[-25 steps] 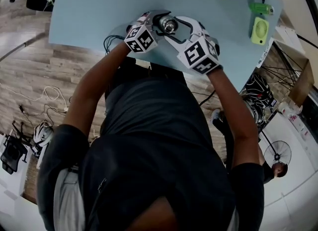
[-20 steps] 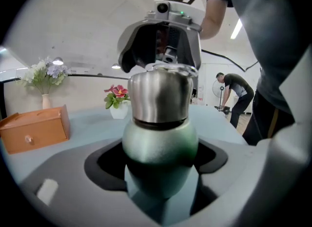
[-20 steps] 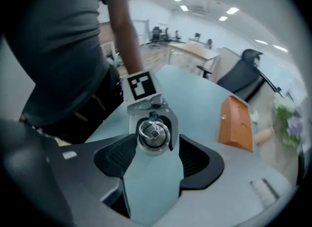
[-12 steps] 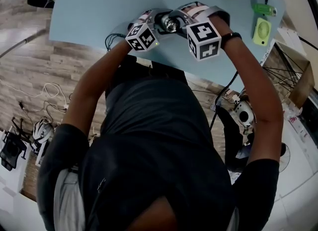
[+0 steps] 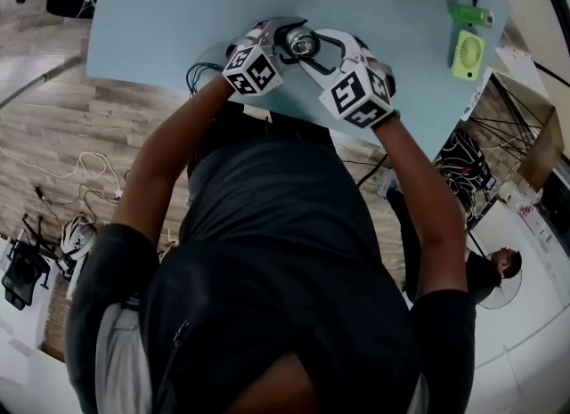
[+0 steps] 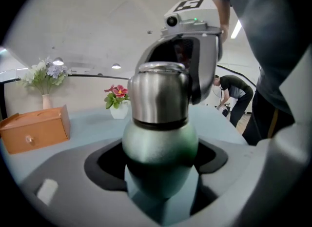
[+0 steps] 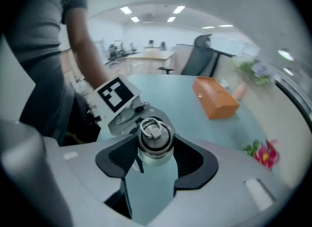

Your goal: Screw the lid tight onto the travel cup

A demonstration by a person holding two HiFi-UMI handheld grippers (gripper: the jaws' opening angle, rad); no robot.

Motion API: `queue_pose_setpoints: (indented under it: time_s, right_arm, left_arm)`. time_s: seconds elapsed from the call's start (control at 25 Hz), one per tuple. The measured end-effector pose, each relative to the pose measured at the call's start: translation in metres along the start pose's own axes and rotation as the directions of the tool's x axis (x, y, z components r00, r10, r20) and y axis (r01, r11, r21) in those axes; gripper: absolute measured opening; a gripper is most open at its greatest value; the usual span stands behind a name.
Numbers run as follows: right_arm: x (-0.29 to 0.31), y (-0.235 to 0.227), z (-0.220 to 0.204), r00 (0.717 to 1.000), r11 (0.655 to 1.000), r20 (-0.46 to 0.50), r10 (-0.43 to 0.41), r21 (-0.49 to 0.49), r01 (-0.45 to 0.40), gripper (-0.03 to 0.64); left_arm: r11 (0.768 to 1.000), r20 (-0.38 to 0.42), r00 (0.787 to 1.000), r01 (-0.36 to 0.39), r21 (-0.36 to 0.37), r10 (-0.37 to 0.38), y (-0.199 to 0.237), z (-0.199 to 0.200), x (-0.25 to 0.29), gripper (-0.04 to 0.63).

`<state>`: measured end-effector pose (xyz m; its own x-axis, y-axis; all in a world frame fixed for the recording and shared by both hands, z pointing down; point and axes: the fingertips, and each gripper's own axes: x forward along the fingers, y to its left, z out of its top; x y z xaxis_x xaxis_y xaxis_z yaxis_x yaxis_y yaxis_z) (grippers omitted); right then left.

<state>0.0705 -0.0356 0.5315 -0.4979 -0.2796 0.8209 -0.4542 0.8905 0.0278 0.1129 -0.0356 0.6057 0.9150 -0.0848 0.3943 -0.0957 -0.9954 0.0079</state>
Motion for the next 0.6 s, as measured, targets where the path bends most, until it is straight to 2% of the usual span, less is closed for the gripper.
queue_pose_setpoints:
  time_s: [0.04,0.12,0.2,0.24,0.6]
  right_arm:
    - [-0.0012,-0.0018,0.0013,0.996,0.988,0.034,-0.087,0.128,0.082,0.229]
    - [-0.0044,-0.0056,0.0038,0.964,0.916,0.054,-0.259,0.331,0.227,0.227]
    - [-0.0055,-0.0088,0.0038,0.933,0.847,0.042,-0.359,0.434,0.306,0.227]
    - [-0.0054,-0.0095,0.0036,0.926,0.830,0.036,-0.377,0.456,0.320,0.227]
    - [-0.0041,-0.0070,0.0050,0.926,0.827,0.029,-0.376,0.461,0.322,0.227]
  left_arm:
    - [1.000,0.000,1.000,-0.002,-0.001,0.002,-0.0003,0.0000,-0.0004,0.430]
    - [1.000,0.001,1.000,-0.011,-0.003,0.011,-0.0002,0.0004,-0.0002,0.430]
    - [1.000,0.002,1.000,-0.018,-0.008,0.018,0.0012,0.0009,0.0013,0.430]
    - [1.000,0.002,1.000,-0.020,-0.010,0.020,0.0017,0.0010,0.0016,0.430]
    - [1.000,0.001,1.000,-0.023,-0.011,0.023,0.0012,-0.0008,-0.0015,0.430]
